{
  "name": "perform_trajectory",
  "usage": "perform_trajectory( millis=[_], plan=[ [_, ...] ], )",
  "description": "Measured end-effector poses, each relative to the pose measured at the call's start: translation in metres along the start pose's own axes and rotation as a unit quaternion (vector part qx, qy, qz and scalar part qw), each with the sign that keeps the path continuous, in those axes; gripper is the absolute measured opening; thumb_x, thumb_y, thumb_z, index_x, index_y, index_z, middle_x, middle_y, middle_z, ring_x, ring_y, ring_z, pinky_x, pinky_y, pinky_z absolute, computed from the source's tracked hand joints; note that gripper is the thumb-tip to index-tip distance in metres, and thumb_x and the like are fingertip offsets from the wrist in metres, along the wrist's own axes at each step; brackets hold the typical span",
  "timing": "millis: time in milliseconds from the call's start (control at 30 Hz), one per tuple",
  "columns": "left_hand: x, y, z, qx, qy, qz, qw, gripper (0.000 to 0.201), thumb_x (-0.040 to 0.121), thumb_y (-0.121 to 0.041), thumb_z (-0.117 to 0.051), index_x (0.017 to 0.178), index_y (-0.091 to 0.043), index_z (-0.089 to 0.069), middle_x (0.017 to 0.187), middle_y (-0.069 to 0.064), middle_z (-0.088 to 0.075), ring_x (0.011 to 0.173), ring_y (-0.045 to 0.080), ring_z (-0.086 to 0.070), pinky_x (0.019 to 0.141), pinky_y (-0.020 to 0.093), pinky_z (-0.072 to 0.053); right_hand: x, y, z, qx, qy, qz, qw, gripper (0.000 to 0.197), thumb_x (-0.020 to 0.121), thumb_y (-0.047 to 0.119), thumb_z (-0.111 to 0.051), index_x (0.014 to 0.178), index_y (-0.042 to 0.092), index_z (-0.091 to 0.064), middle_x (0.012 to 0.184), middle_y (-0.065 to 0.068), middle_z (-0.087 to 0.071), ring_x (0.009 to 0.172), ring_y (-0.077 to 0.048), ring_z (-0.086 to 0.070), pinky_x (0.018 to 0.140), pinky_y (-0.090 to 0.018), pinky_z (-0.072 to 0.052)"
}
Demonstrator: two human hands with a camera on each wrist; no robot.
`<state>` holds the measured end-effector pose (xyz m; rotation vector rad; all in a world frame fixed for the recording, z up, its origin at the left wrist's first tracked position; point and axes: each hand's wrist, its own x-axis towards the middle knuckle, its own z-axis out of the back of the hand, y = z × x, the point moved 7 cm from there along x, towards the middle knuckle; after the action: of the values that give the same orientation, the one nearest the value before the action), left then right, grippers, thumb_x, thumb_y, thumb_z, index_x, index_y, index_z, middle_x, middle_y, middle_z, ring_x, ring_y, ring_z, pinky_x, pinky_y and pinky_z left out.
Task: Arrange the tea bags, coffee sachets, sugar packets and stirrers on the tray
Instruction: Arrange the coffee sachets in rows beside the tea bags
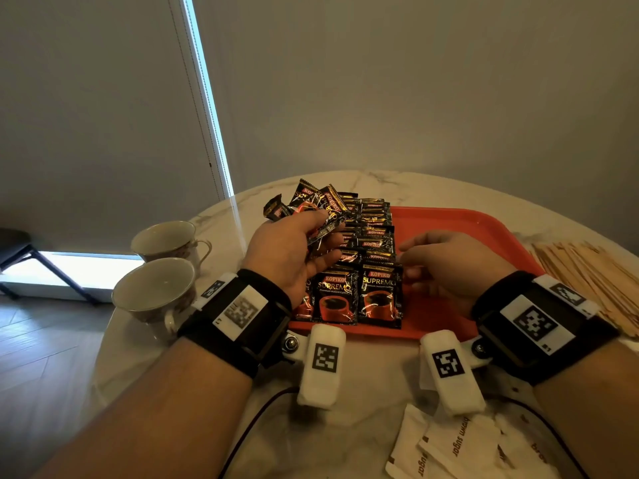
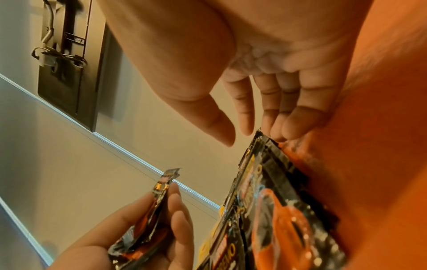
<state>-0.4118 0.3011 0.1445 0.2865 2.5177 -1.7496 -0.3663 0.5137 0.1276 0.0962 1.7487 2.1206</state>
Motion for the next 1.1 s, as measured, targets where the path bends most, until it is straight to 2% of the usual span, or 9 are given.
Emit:
perform_trajectory(
  millis=[267, 400, 500, 700, 833, 900, 1000, 1067, 1100],
  plan=[
    [-0.001, 0.011, -0.006, 0.049, 0.031, 0.041, 0.997, 0.009, 0.099, -0.014, -0.066, 0.106, -0.008, -0.068, 0.087, 0.01, -0.079, 0.076, 0.02, -0.075, 0.077, 0.041, -0.066, 0.0, 0.004, -0.002, 0.005, -0.004, 0.023, 1.0, 0.014, 0.093, 0.001, -0.064, 0.106, 0.004, -0.067, 0.092, -0.014, -0.066, 0.072, -0.018, -0.058, 0.061, -0.029, -0.05],
    [0.001, 0.013, -0.007, 0.052, 0.03, 0.04, 0.997, 0.011, 0.098, -0.013, -0.068, 0.108, -0.009, -0.068, 0.088, 0.009, -0.08, 0.076, 0.019, -0.076, 0.082, 0.042, -0.065, -0.003, 0.005, 0.0, -0.045, -0.002, 0.029, 0.999, 0.007, 0.091, 0.0, -0.068, 0.095, 0.005, -0.07, 0.097, -0.018, -0.075, 0.085, -0.029, -0.069, 0.071, -0.036, -0.057],
    [0.001, 0.014, -0.008, 0.048, 0.03, 0.04, 0.998, 0.01, 0.098, -0.013, -0.068, 0.107, -0.008, -0.069, 0.089, 0.01, -0.08, 0.076, 0.02, -0.076, 0.08, 0.04, -0.065, -0.006, 0.005, 0.001, -0.06, 0.004, 0.025, 0.998, 0.005, 0.091, 0.002, -0.07, 0.089, 0.005, -0.074, 0.093, -0.014, -0.077, 0.086, -0.027, -0.072, 0.076, -0.037, -0.059],
    [-0.002, 0.013, -0.009, 0.038, 0.027, 0.04, 0.998, 0.005, 0.098, -0.011, -0.068, 0.102, -0.008, -0.069, 0.087, 0.012, -0.08, 0.076, 0.022, -0.075, 0.084, 0.043, -0.065, -0.007, 0.007, 0.001, -0.085, 0.004, 0.031, 0.996, 0.008, 0.086, 0.016, -0.079, 0.086, 0.008, -0.079, 0.077, -0.008, -0.073, 0.064, -0.017, -0.062, 0.054, -0.026, -0.049],
    [-0.003, 0.012, -0.009, 0.034, 0.026, 0.037, 0.998, 0.006, 0.098, -0.011, -0.068, 0.102, -0.007, -0.068, 0.083, 0.011, -0.079, 0.073, 0.02, -0.074, 0.078, 0.041, -0.066, -0.007, 0.009, -0.001, -0.076, -0.001, 0.036, 0.996, 0.005, 0.09, 0.015, -0.075, 0.09, 0.01, -0.076, 0.076, -0.007, -0.069, 0.064, -0.017, -0.061, 0.053, -0.026, -0.049],
    [-0.004, 0.011, -0.009, 0.031, 0.025, 0.035, 0.999, 0.006, 0.098, -0.011, -0.068, 0.102, -0.007, -0.068, 0.082, 0.01, -0.079, 0.072, 0.02, -0.074, 0.078, 0.041, -0.066, -0.005, 0.009, 0.0, -0.046, -0.018, 0.042, 0.998, 0.005, 0.091, 0.014, -0.072, 0.096, 0.014, -0.072, 0.089, -0.008, -0.072, 0.074, -0.019, -0.064, 0.061, -0.03, -0.052],
    [-0.003, 0.008, -0.008, 0.026, 0.02, 0.023, 0.999, 0.009, 0.098, -0.011, -0.068, 0.105, -0.005, -0.069, 0.083, 0.011, -0.079, 0.071, 0.019, -0.074, 0.08, 0.041, -0.065, -0.002, 0.007, 0.001, 0.029, -0.053, 0.033, 0.998, 0.009, 0.093, 0.02, -0.07, 0.101, 0.019, -0.066, 0.106, -0.006, -0.073, 0.098, -0.023, -0.068, 0.082, -0.038, -0.051],
    [-0.003, 0.007, -0.007, 0.02, 0.016, 0.017, 1.0, 0.012, 0.098, -0.012, -0.068, 0.108, -0.005, -0.069, 0.086, 0.012, -0.079, 0.072, 0.019, -0.074, 0.078, 0.041, -0.065, -0.003, 0.003, -0.007, 0.108, -0.038, 0.005, 0.993, 0.007, 0.097, 0.023, -0.066, 0.103, 0.018, -0.064, 0.104, -0.002, -0.071, 0.097, -0.019, -0.067, 0.093, -0.038, -0.052],
    [-0.002, 0.006, -0.007, 0.017, 0.014, 0.016, 1.0, 0.013, 0.098, -0.012, -0.068, 0.109, -0.005, -0.069, 0.087, 0.012, -0.079, 0.072, 0.019, -0.074, 0.078, 0.04, -0.065, -0.003, 0.001, -0.012, 0.148, -0.022, -0.007, 0.989, 0.01, 0.099, 0.023, -0.063, 0.107, 0.016, -0.064, 0.102, -0.001, -0.071, 0.093, -0.015, -0.068, 0.091, -0.036, -0.054]
  ],
)
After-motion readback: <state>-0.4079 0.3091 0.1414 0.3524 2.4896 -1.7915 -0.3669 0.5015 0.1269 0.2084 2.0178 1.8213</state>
